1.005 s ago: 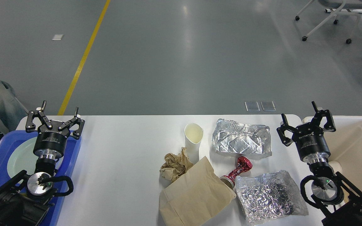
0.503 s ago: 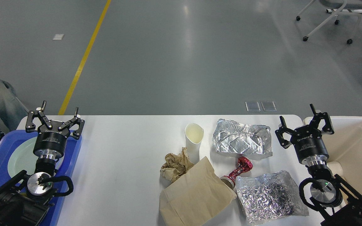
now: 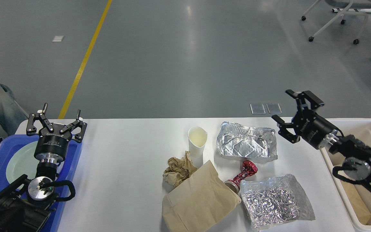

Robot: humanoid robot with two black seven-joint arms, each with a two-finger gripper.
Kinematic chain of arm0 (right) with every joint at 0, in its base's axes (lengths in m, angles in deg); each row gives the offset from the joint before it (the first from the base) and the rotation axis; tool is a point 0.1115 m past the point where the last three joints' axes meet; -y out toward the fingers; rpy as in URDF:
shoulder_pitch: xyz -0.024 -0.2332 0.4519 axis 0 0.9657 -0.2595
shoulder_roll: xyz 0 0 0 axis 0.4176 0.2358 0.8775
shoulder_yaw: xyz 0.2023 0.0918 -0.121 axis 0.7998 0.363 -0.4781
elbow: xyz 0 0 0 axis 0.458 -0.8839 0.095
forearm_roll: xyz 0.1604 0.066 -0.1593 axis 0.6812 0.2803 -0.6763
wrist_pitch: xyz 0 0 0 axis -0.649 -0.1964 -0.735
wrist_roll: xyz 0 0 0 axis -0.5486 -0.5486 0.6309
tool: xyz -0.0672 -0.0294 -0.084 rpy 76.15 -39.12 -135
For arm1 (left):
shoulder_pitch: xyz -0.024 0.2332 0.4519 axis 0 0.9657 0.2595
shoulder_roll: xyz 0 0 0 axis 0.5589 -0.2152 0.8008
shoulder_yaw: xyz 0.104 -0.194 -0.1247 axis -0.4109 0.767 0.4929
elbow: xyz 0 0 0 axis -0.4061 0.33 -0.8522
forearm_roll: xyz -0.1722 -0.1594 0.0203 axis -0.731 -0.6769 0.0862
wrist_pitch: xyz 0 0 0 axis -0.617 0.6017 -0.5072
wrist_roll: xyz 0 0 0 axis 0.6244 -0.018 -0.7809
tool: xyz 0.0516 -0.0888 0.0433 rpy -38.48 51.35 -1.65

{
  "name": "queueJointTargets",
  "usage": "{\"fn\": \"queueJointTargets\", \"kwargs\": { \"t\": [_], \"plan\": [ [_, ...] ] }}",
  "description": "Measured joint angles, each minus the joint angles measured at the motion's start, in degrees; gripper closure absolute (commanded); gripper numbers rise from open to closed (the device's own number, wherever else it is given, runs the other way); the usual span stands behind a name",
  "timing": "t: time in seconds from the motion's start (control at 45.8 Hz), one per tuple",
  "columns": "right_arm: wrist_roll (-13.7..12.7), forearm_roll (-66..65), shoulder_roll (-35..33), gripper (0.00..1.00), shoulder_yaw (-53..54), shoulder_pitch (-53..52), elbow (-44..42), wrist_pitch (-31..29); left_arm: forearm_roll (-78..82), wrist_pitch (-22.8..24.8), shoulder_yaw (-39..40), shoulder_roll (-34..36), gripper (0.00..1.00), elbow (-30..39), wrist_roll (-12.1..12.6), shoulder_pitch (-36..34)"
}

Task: Tidy desktop
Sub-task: 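Raise the right gripper and lower it toward the red object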

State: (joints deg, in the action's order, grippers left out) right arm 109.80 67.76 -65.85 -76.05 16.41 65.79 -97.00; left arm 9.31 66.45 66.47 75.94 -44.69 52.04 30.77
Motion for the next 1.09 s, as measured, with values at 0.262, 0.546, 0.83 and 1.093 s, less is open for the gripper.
{"fn": "queueJointTargets", "kwargs": {
  "t": [0.262,0.546,0.83,1.093],
  "plan": [
    [0.1,0.1,3.3,0.0,-56.0,-42.7,5.4,-4.6,0.0,0.0,0.0,0.0,0.04,0.0,0.0,0.0],
    [-4.3,0.8,17.6,0.0,-76.7,-71.6,22.0,-15.7,0.0,0.0,0.0,0.0,0.04,0.0,0.0,0.0],
    [-34.9,11.7,25.4,0.0,-78.0,-90.1,36.7,-17.5,0.0,0.0,0.0,0.0,0.04,0.0,0.0,0.0],
    [-38.5,17.6,27.6,0.0,-77.8,-101.8,43.4,-21.7,0.0,0.0,0.0,0.0,0.04,0.0,0.0,0.0]
  ]
}}
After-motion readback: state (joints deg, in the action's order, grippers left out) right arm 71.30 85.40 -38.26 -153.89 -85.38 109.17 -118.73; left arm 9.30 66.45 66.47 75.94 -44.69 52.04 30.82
